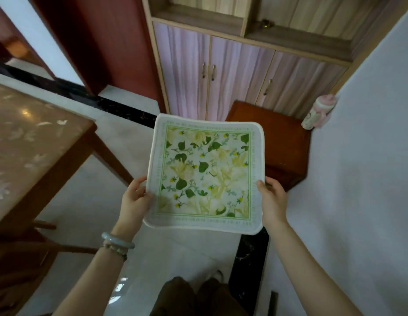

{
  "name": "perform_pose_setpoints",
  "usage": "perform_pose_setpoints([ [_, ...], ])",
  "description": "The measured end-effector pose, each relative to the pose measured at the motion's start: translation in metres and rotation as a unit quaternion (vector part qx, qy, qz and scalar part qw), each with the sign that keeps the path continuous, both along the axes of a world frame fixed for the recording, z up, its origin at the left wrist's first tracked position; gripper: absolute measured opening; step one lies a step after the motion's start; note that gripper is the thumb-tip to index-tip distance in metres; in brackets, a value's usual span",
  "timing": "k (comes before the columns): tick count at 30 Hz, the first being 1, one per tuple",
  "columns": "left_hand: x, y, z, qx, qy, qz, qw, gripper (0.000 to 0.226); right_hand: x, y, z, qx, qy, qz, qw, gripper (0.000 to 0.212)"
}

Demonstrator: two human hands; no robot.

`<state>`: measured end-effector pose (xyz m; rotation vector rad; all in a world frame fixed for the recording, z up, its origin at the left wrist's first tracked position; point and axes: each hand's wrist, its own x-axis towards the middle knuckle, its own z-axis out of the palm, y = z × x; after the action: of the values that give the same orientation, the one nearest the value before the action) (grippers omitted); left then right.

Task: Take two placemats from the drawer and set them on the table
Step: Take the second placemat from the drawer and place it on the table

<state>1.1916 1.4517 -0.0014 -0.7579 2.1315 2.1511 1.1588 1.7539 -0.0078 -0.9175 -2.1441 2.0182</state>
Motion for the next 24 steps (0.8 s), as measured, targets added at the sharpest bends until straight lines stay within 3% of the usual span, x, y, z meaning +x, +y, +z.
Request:
perform_pose_setpoints([
  [9, 0.093, -0.119, 0.017, 0.072, -0.035, 0.152, 0.985, 0.046, 0.025, -0.137, 0.04, 0.012, 0.057, 0.124, 0.991, 0.017],
  [14, 0.157, -0.178, 0.017, 0.083, -0.007, 0.266, 0.96, 0.044, 0.043, -0.219, 0.043, -0.006, 0.073, 0.201, 0.977, 0.018],
  [21, 0.257, -0.206, 0.029, 0.078, 0.019, 0.445, 0.892, 0.034, 0.059, -0.321, 0.049, -0.066, 0.057, 0.349, 0.933, 0.032],
  [24, 0.302, -0.198, 0.033, 0.057, 0.035, 0.509, 0.858, 0.018, 0.07, -0.36, 0.049, -0.072, 0.044, 0.425, 0.901, 0.036],
])
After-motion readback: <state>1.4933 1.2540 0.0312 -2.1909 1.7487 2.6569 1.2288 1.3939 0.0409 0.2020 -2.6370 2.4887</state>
